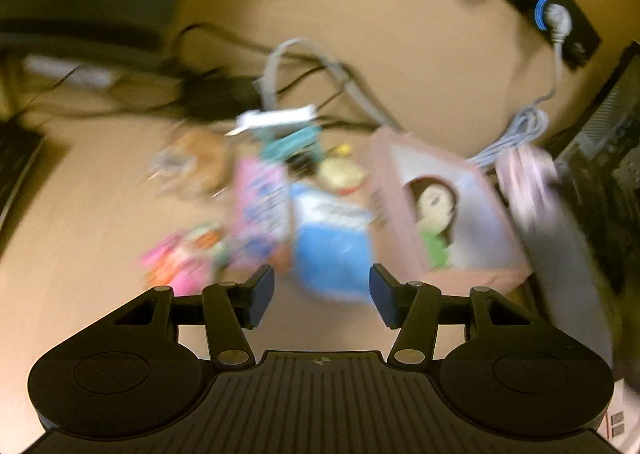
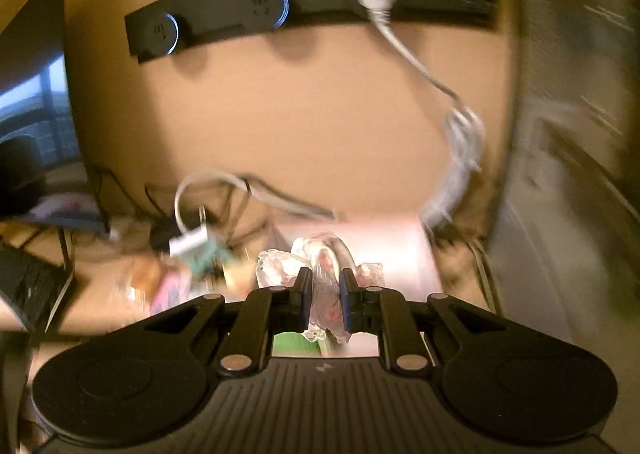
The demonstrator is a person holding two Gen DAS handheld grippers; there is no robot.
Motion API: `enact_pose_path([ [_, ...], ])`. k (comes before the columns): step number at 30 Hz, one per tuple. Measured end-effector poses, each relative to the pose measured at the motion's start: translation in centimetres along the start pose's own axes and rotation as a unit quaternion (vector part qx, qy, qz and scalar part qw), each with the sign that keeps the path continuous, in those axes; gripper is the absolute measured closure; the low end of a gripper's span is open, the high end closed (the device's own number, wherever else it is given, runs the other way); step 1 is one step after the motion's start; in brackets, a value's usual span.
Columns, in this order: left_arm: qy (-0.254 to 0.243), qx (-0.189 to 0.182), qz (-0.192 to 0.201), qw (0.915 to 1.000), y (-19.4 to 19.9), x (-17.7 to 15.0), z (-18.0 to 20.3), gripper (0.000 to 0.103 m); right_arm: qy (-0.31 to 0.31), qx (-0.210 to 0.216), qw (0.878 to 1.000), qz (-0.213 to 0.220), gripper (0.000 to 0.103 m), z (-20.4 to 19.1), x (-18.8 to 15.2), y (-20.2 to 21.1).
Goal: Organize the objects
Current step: 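Lower the doll into the pink box while the right gripper drops the tissue bundle in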
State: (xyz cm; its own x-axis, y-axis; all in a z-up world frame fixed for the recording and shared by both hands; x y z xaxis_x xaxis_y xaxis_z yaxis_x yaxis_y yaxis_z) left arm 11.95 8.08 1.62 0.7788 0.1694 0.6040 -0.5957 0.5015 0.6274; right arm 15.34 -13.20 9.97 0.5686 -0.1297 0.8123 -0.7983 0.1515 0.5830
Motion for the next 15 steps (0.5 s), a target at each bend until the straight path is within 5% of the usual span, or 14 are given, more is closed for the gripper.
enact_pose_path([
  [7, 0.011, 0.024, -0.027, 0.9993, 3.4, -3.7, -4.4, 0.046, 0.003, -0.026, 0.994, -0.109, 0.089, -2.3, 0.8, -14.9],
  [12, 0.006, 0.02, -0.03, 0.9993, 3.0, -2.6, -3.8, 0.046, -0.005, -0.03, 0.978, -0.204, 0.086, -2.9, -2.2, -20.1],
  [13, -0.002, 0.014, -0.028, 0.9995, 2.6, -2.1, -3.3, 0.046, -0.006, -0.025, 0.976, -0.215, 0.081, -3.1, -2.7, -20.1],
  [15, -0.022, -0.001, -0.03, 0.9993, 1.3, -0.9, -1.9, 0.046, -0.005, -0.034, 0.977, -0.209, 0.043, -2.9, -2.8, -19.4],
])
Point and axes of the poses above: each gripper's, at about its wrist camera, not at the fingertips, and y roughly against the way its jaws point, z to its right, x to its top, the point moved 9 cm from there along -y, roughly the way its jaws point, and after that the axes turned 10 degrees about -x, right-handed, at the moved point
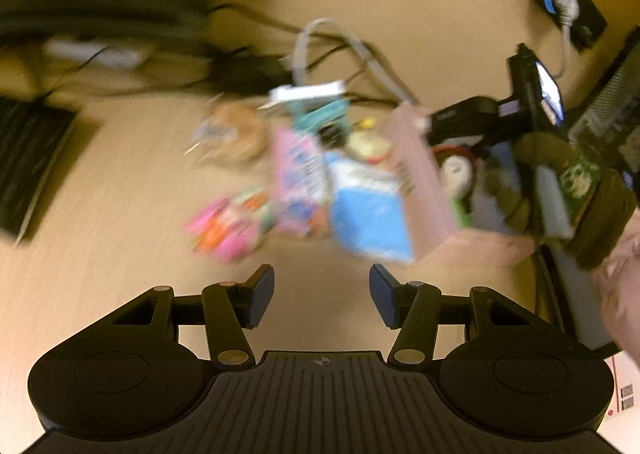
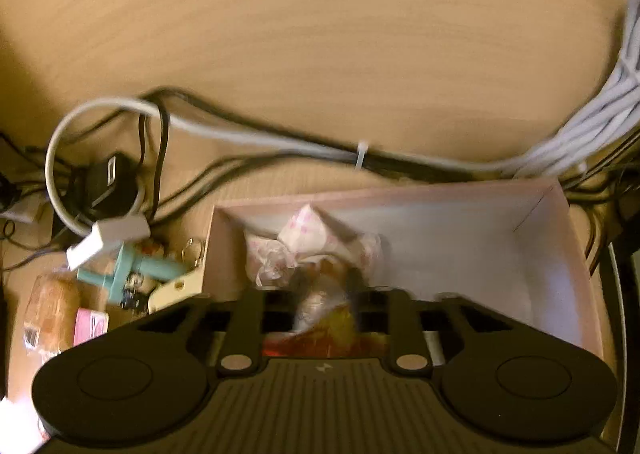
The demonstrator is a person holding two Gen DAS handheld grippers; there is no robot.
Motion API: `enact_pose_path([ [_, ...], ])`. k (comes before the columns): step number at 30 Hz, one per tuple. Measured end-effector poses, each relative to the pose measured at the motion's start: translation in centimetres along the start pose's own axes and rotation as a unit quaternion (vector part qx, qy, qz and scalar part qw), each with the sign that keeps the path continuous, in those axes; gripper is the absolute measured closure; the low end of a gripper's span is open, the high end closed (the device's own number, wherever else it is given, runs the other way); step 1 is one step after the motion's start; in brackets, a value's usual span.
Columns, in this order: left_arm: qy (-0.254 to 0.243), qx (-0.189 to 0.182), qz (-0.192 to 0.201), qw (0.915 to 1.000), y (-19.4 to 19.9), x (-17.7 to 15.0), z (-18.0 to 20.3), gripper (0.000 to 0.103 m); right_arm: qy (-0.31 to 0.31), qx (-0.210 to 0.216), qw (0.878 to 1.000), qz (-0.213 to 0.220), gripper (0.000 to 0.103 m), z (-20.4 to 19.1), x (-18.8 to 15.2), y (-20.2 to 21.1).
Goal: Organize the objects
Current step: 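Grasp the blue wet-cotton pack with the left gripper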
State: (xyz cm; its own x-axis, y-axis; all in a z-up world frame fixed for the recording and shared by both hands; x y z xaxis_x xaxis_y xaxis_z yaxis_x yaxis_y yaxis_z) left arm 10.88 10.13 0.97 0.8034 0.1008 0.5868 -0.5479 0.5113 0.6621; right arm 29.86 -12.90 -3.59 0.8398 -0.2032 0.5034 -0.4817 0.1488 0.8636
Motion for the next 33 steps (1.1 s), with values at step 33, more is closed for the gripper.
enact_pose_path([
  [33, -0.057, 0.014, -0.038, 0.9975, -8.4, 3.0, 1.8, 0.047, 0.052, -0.003, 0.987, 0.154, 0.022, 3.8, -18.0, 16.8],
])
Point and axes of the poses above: each gripper's, at about its wrist camera, not at the fingertips, and y roughly against the way its jaws point, z to its right, x to its top, the point moved 9 cm from there along -y, roughly the way its jaws point, and after that the axes turned 10 degrees about -x, right-handed, at the moved point
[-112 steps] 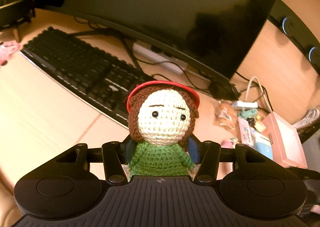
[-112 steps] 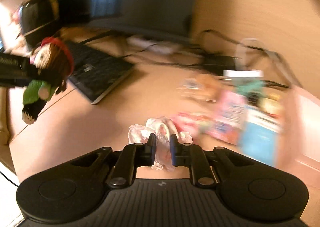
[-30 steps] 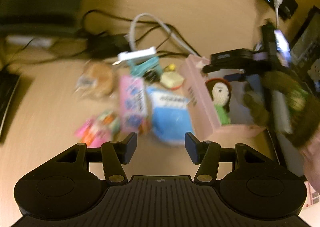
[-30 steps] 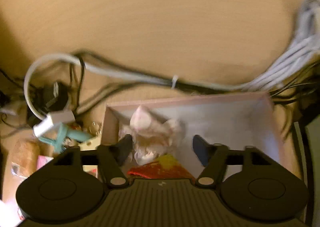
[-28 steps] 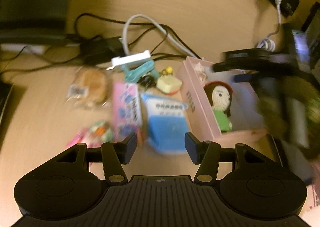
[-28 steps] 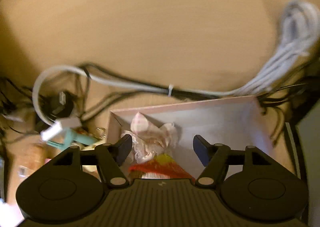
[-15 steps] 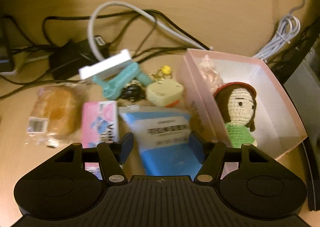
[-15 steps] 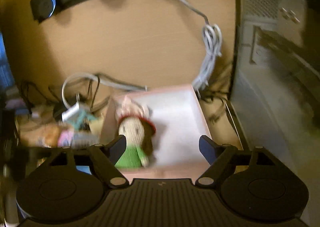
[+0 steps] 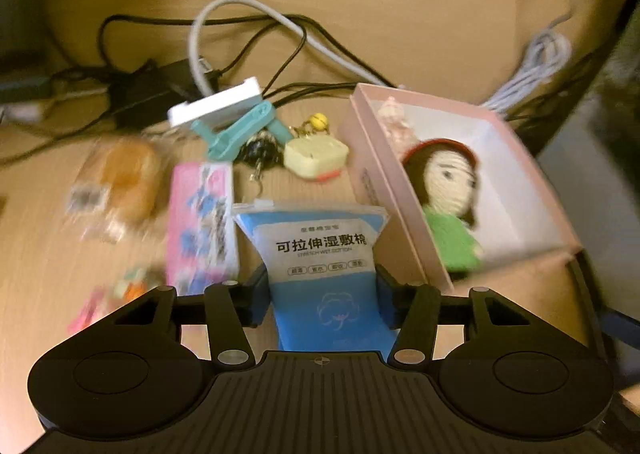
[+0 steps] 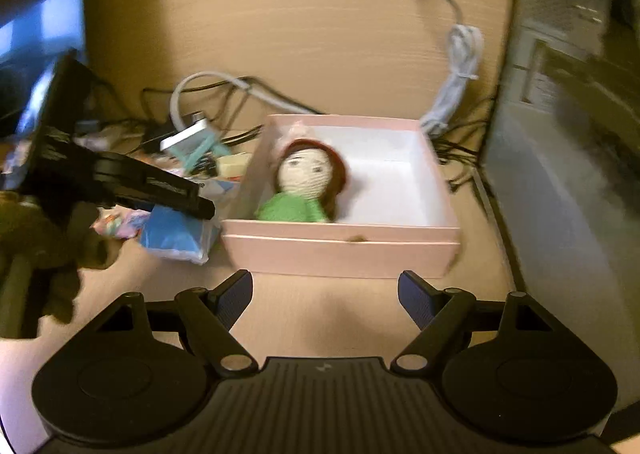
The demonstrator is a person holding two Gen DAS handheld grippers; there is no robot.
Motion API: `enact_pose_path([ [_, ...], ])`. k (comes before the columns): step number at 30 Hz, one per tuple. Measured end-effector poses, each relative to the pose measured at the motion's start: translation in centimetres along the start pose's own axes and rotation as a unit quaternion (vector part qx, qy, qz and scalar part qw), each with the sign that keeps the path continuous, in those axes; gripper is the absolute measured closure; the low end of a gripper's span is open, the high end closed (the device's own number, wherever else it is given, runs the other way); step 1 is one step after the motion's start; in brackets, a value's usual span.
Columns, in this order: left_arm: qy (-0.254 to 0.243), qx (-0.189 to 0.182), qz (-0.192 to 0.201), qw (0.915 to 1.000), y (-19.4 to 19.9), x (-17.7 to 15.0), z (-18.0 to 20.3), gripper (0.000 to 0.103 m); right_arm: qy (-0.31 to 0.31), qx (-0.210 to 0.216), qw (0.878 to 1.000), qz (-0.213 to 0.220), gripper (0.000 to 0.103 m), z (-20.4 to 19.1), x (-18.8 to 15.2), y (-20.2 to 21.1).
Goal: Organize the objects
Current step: 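Grasp the blue wet-cotton pack with the left gripper, then lift the blue pack while the right gripper grasps the pink Volcano box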
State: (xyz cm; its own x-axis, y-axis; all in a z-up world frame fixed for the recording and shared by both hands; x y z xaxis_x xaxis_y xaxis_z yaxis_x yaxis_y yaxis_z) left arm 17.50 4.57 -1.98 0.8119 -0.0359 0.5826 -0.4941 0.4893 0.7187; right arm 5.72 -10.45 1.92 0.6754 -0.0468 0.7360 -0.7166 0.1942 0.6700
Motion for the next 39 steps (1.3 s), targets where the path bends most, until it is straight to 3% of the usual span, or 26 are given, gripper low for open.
enact_pose_path([
  [4, 0.032, -0.008, 0.017, 0.9993, 4.9, -3.1, -1.2, 0.047, 0.022, 0.036, 0.999, 0.004, 0.022, -3.6, 0.9, -0.8],
  [12, 0.079, 0.042, 0.031, 0.9955, 10.3, -7.5, -5.1, 0.047, 0.07, 0.113, 0.991, 0.02, 0.022, -13.3, 4.4, -3.2],
  [19, 0.097, 0.059, 0.025, 0.9932, 12.4, -9.6, -8.0, 0.047, 0.04, 0.106, 0.993, -0.033, 0.03, -19.1, 6.6, -10.4],
  [22, 0.093, 0.059, 0.009, 0.9939, 11.9, -10.3, -8.4, 0.047, 0.051, 0.087, 0.993, -0.053, 0.03, -20.5, 6.4, -13.2],
  [23, 0.092, 0.057, 0.004, 0.9941, 11.7, -10.5, -8.4, 0.047, 0.059, 0.083, 0.993, -0.059, 0.034, -20.8, 6.2, -13.9],
  [24, 0.09, 0.055, -0.001, 0.9944, 11.4, -10.6, -8.4, 0.047, 0.067, 0.081, 0.992, -0.066, 0.048, -20.9, 5.9, -14.3],
  [27, 0.078, 0.056, -0.008, 0.9953, 10.7, -10.5, -8.5, 0.046, 0.069, 0.084, 0.991, -0.076, 0.059, -20.6, 5.3, -14.0],
  [34, 0.043, 0.053, -0.017, 0.9975, 8.8, -8.9, -7.4, 0.046, 0.059, 0.099, 0.988, -0.098, 0.059, -16.0, 2.1, -9.6],
  [39, 0.002, 0.024, -0.036, 0.9991, 7.5, -9.3, -4.3, 0.047, 0.069, 0.095, 0.988, -0.102, 0.059, -11.9, -1.2, -5.2],
])
Point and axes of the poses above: each gripper's, at about its wrist camera, not at the fingertips, and y roughly against the way its jaws point, z to its right, x to its top, the point moved 9 cm from there along -y, roughly the way its jaws point, and after that the axes turned 10 degrees about -x, right-handed, at the moved point
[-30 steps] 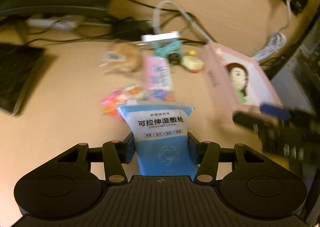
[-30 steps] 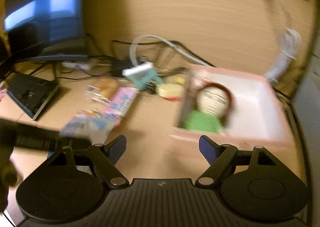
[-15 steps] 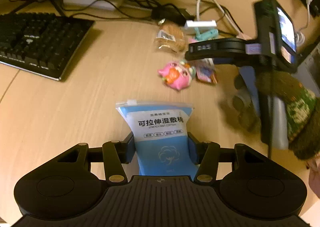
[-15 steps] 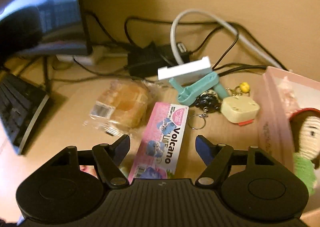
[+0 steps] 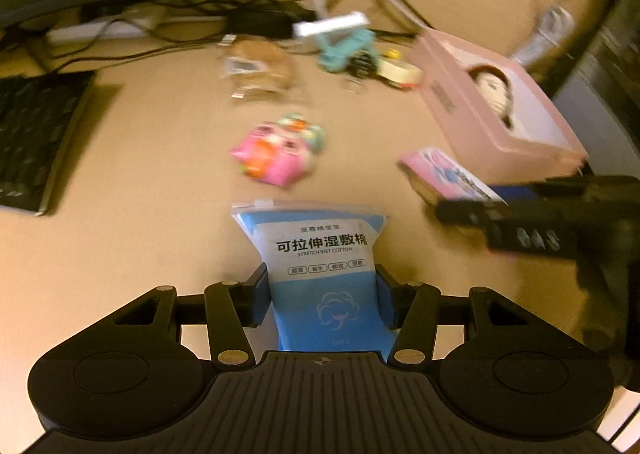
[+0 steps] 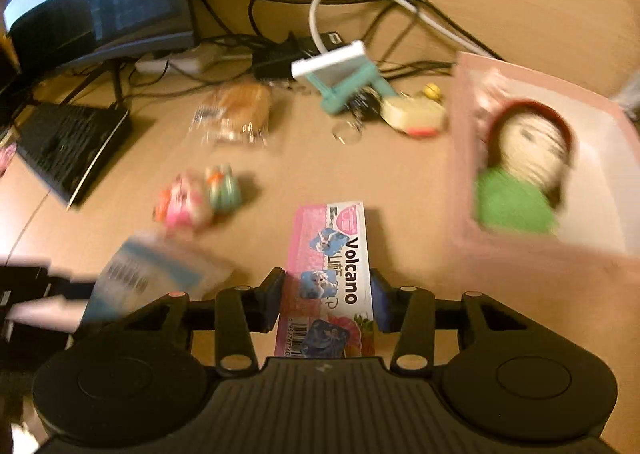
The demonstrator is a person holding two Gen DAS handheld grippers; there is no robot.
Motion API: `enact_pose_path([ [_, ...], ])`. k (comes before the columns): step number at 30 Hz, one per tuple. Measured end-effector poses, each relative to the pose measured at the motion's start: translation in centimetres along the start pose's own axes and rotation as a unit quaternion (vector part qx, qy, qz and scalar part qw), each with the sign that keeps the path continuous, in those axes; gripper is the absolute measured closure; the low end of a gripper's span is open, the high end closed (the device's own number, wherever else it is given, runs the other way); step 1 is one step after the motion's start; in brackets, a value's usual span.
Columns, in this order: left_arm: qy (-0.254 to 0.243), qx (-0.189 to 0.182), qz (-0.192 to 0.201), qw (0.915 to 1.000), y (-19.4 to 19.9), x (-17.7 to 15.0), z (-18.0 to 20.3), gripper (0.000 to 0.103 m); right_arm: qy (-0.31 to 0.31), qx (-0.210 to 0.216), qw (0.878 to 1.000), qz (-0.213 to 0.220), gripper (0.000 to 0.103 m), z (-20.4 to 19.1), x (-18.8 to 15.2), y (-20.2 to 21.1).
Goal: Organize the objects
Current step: 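Lift the blue pack while the right gripper grasps the pink Volcano box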
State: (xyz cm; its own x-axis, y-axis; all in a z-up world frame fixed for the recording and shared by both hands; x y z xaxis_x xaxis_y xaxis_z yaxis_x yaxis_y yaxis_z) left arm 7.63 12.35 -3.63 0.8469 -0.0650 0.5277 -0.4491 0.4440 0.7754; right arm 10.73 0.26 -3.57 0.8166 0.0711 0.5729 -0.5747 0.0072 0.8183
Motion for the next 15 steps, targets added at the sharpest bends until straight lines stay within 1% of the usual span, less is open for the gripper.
enact_pose_path([
  [3, -0.019, -0.011, -0.007, 0.9997, -0.6, -0.3, 1.7, 0.046, -0.014, -0.009, 1.0, -0.02, 0.059, 1.9, -2.7, 1.3],
  [7, -0.019, -0.018, -0.009, 0.9996, -1.2, -0.2, 2.8, 0.046, -0.032, -0.009, 0.999, -0.042, 0.059, 3.5, -5.3, 1.6],
  [8, -0.019, -0.021, -0.008, 0.9996, -1.3, -0.1, 3.0, 0.046, -0.036, 0.001, 0.999, -0.041, 0.055, 3.7, -5.5, 1.9],
  [9, -0.018, -0.018, -0.007, 0.9996, -1.4, -0.1, 3.1, 0.047, -0.043, 0.011, 0.998, -0.033, 0.047, 4.0, -5.4, 2.3],
  [11, -0.015, -0.017, -0.012, 0.9997, -1.3, -0.4, 3.3, 0.047, -0.06, 0.021, 0.998, -0.013, 0.038, 4.9, -4.7, 3.1],
  [13, -0.016, -0.023, -0.015, 0.9995, -1.3, -0.7, 3.6, 0.047, -0.062, 0.027, 0.998, 0.003, 0.037, 5.5, -3.1, 3.2],
  [15, -0.007, -0.024, -0.017, 0.9995, -1.3, -1.2, 3.5, 0.047, -0.053, 0.009, 0.998, 0.023, 0.037, 6.1, -1.2, 2.8],
])
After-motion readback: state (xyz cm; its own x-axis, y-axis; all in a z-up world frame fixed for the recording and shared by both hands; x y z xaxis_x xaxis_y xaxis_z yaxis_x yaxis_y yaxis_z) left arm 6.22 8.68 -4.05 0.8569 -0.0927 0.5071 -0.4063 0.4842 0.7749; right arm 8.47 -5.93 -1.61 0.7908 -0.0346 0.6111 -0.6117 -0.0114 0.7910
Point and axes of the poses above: each gripper's, at about its wrist camera, not at the fingertips, and y roughly against the way its jaws point, z to its right, x to its top, the point moved 9 cm from there along -y, roughly the way its jaws point, and after that the axes turned 10 degrees about -x, right-handed, at the moved point
